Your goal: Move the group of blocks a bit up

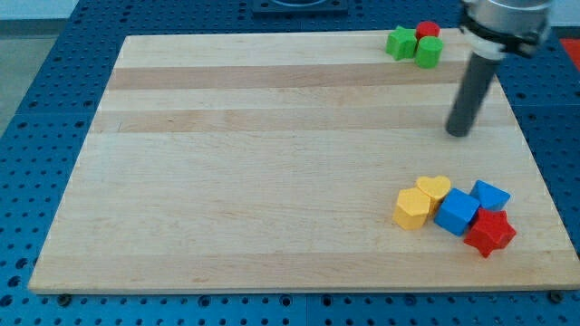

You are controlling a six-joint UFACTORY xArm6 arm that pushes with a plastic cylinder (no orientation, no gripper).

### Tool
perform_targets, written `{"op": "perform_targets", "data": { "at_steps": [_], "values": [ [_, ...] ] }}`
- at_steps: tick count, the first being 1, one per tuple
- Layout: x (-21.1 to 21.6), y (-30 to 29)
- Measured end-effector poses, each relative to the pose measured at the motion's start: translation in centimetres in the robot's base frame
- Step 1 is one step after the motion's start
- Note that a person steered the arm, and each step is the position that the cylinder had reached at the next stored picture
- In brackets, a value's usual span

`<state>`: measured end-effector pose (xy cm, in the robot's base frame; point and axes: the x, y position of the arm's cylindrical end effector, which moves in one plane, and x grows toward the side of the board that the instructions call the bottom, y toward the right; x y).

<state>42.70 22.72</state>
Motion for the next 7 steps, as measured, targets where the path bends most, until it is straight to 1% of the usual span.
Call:
{"op": "perform_targets", "data": {
  "at_steps": [1, 2, 4, 5, 7],
  "values": [
    [3.6, 4.3],
    [8.7, 6.6],
    [17.1, 6.0],
    [19.0, 4.2],
    [19.0, -0.2]
  ]
}}
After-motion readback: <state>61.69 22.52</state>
